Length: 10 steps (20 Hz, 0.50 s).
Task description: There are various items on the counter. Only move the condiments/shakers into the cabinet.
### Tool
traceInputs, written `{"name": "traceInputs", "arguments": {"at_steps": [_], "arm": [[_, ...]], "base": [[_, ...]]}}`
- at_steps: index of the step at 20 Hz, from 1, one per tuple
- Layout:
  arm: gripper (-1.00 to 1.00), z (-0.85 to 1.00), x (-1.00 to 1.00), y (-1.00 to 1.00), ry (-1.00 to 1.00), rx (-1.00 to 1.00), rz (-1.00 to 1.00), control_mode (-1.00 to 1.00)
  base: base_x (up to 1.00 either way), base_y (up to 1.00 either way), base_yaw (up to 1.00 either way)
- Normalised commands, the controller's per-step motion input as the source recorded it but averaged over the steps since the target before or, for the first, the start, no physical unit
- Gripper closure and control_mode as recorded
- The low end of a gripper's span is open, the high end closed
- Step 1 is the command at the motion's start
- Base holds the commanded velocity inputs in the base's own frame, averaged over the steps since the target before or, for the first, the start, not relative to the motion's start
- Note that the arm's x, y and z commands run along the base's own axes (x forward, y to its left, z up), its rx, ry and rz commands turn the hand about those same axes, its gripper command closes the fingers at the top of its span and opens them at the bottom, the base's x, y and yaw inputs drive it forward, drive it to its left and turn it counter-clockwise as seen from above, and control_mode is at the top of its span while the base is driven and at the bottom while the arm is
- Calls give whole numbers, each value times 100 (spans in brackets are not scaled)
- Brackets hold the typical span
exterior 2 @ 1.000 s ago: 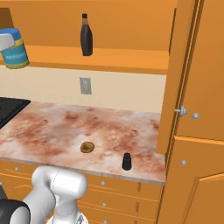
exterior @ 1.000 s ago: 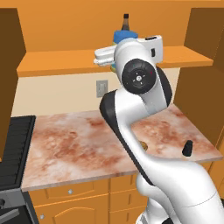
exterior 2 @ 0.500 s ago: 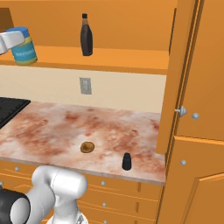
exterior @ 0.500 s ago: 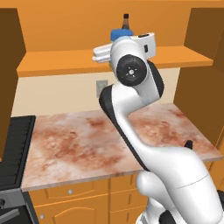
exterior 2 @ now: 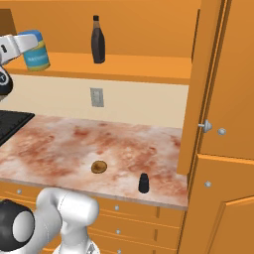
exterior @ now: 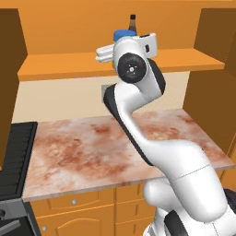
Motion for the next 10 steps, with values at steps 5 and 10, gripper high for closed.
{"name": "traceInputs", "arguments": {"at_steps": [5,10], "arm": [[100,-13,46,0,3,0,0,-100],[100,-20,46,0,9,0,0,-100]], "base": [[0,0,0],[0,0,0]]}}
